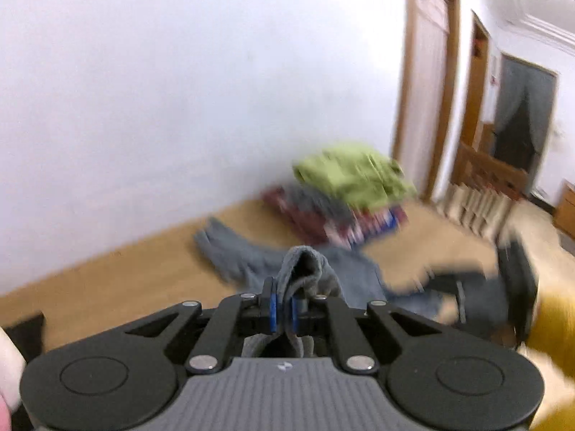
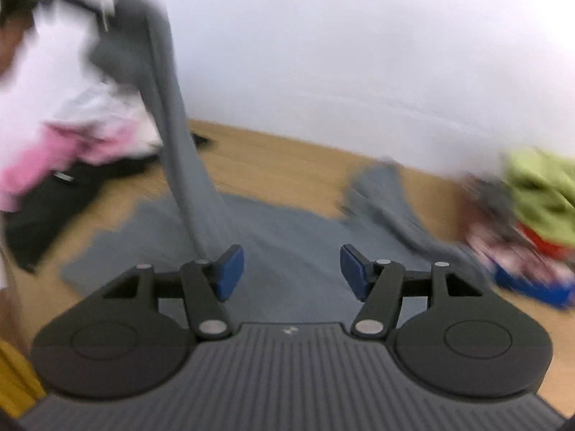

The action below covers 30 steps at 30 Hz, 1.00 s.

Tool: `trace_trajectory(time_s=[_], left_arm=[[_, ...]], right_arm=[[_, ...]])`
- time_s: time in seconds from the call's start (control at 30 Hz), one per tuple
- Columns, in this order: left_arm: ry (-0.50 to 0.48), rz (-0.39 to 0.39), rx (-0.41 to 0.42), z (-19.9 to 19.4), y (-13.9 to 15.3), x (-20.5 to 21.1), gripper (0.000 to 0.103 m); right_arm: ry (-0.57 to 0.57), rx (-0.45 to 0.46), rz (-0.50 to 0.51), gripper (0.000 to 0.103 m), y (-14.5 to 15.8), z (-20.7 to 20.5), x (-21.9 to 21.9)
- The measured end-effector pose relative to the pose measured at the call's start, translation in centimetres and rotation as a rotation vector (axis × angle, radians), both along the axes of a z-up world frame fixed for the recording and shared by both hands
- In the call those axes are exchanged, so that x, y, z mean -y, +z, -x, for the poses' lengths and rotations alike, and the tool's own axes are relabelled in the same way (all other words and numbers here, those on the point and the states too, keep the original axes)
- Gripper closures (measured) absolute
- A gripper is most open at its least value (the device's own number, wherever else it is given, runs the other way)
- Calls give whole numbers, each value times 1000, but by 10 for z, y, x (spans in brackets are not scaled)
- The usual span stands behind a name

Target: Fold clothes

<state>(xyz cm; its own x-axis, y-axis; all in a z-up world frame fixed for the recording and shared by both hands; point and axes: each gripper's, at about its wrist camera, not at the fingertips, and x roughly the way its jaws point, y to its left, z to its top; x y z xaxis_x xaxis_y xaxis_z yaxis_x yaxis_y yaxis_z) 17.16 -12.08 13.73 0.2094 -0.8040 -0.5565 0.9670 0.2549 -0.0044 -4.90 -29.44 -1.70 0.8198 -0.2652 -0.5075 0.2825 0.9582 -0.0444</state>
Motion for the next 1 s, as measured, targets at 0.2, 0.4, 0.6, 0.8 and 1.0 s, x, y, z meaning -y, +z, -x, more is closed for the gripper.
trace_trajectory(time_s=[0.2,0.4,0.6,0.8,1.0], left_arm=[[72,24,66,16,72,92,95],[82,53,189,49,132,173,95],[50,62,244,90,159,206,95],[70,-38,300,100,131,213,95],[180,-91,255,59,119,208,95]], right_arm=[[-65,-82,29,41,-48,18,16],[101,-69,-129,41,-68,15,33],[92,-52,-205,41,-83,-25,71],[36,-109,-266,41,-103,-50,87],[-3,23,-266,41,-85,6,79]])
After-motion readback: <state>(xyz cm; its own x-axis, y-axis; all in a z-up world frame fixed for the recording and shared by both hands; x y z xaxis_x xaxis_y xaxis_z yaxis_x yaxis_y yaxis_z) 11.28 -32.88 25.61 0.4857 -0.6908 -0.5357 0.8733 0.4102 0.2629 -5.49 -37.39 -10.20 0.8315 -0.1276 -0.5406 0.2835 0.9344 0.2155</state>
